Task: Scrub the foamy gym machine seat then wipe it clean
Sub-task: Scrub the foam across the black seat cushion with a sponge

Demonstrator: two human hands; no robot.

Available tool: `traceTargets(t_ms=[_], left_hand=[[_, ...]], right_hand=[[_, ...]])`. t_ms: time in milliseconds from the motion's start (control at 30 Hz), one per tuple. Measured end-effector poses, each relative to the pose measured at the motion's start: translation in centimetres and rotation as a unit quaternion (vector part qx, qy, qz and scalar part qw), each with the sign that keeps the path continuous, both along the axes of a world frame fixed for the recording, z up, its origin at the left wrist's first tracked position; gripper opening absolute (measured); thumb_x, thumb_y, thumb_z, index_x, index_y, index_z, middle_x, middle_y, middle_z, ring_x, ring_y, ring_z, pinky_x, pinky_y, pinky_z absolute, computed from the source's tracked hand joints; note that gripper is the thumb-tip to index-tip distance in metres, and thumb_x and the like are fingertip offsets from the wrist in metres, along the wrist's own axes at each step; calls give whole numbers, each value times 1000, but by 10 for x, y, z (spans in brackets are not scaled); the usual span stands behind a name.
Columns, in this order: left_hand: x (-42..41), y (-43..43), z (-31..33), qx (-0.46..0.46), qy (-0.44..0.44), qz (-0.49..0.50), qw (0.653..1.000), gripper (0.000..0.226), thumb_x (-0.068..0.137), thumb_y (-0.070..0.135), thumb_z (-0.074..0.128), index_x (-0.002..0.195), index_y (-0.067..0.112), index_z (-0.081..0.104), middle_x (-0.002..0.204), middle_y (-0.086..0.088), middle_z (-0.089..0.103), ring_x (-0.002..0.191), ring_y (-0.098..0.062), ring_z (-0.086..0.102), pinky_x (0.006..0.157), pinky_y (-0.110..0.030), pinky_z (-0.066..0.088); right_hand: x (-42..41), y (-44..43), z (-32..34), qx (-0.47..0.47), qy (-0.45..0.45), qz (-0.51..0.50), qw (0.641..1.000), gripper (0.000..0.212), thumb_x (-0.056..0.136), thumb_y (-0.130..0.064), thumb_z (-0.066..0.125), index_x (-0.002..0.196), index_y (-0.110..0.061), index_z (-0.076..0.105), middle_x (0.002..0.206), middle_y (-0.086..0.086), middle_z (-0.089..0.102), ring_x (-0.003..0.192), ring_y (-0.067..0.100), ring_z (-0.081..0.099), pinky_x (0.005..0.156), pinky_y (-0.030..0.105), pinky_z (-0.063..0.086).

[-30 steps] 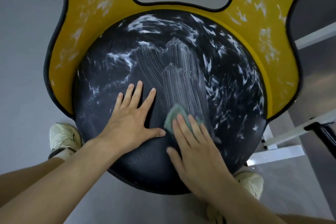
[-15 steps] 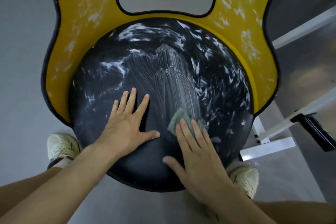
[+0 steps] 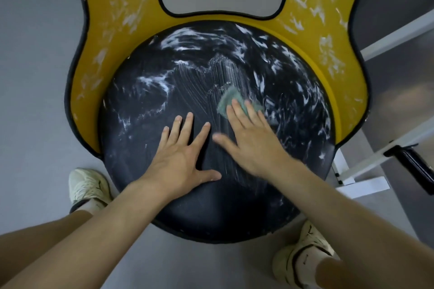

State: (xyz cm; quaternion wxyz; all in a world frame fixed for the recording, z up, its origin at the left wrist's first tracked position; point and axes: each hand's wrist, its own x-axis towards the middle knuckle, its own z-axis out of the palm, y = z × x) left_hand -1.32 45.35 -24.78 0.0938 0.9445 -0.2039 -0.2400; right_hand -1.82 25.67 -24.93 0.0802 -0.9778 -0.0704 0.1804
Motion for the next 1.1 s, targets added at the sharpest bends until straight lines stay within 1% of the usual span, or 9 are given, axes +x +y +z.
traceTargets(t_ms=[133,233,300,400,567,767,933,1033,1100], left_hand=[[6,-16,-1,3,-4,-1,1000,118,79,82,53,156,35,-23,157,-5,-42,145,-26,-40,123,-49,-16],[6,-23,-5,8,-4,-2,1000,118,79,83,50,155,34,-25,156,-5,-43,144,-25,-40,122,-49,-18],[5,-23,-6,2,-12,4,1000,118,79,83,50,155,34,-25,157,-5,-43,144,-24,-41,122,-48,-18],[3,-21,-6,-15,-18,5,1000,116,79,84,49,156,34,-22,159,-3,-41,145,-22,-39,122,-45,-18],[3,-21,-2,-9,-11,0,1000,116,79,83,49,156,34,-23,158,-3,-41,145,-20,-40,122,-45,-18],[16,-31,1,12,10,-22,1000,122,77,83,55,155,35,-24,158,-5,-42,145,-24,-40,123,-47,-15],[15,-42,5,24,10,-24,999,121,79,81,55,156,32,-24,158,-6,-41,146,-25,-37,124,-47,-13],[11,-42,7,23,15,-29,999,116,82,78,55,157,33,-22,159,-5,-38,147,-24,-35,125,-44,-12],[8,-43,6,16,15,-26,999,114,82,78,54,157,34,-21,160,-5,-38,147,-23,-35,125,-44,-11]], right_hand=[[-103,-9,-2,-16,-25,52,998,87,100,-74,19,162,-12,18,170,5,14,157,25,5,122,47,16],[-125,-18,-4,-22,-11,64,998,84,101,-72,24,158,-11,33,166,5,29,154,27,22,116,46,20],[-97,-19,-1,-19,-7,59,998,84,101,-73,15,161,-15,24,168,3,21,156,25,12,120,45,15],[-21,-22,-3,-12,-16,23,1000,85,95,-76,-3,161,-23,-10,167,-4,-17,153,18,-21,127,45,-5],[87,-21,-1,0,1,-43,999,86,96,-74,6,162,-21,-7,169,-3,-15,155,18,-18,125,41,-11],[-19,-21,3,-6,-8,-20,1000,88,95,-77,-5,161,-20,-12,167,-3,-20,152,17,-27,126,42,-10],[-109,-22,4,12,21,-26,999,86,100,-75,9,163,-17,12,170,-2,7,157,19,-2,122,41,3],[-92,-26,3,12,20,-16,1000,90,92,-78,-5,162,-21,-9,168,-6,-17,153,14,-22,126,39,-8],[-61,-31,1,2,-10,-22,1000,93,90,-80,-7,161,-20,-13,168,-4,-20,152,15,-25,125,41,-11]])
